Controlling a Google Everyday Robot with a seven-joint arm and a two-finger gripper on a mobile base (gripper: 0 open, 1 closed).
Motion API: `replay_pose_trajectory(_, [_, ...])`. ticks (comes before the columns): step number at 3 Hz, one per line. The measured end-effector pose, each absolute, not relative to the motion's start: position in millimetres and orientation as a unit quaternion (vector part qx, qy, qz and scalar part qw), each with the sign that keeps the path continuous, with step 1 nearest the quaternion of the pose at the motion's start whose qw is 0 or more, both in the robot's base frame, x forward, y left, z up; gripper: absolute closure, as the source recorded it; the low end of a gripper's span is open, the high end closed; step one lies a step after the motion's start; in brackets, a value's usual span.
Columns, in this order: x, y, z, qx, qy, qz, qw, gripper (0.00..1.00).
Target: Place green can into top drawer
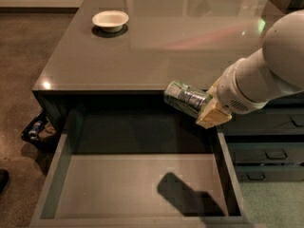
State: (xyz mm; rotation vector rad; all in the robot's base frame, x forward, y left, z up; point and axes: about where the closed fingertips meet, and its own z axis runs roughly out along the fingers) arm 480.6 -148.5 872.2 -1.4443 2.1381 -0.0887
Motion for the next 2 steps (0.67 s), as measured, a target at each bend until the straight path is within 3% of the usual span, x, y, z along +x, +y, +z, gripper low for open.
replay_pose_trajectory(2, [460.9, -121.1, 850.4, -0.503, 0.8, 0.008, 0.327, 1.0])
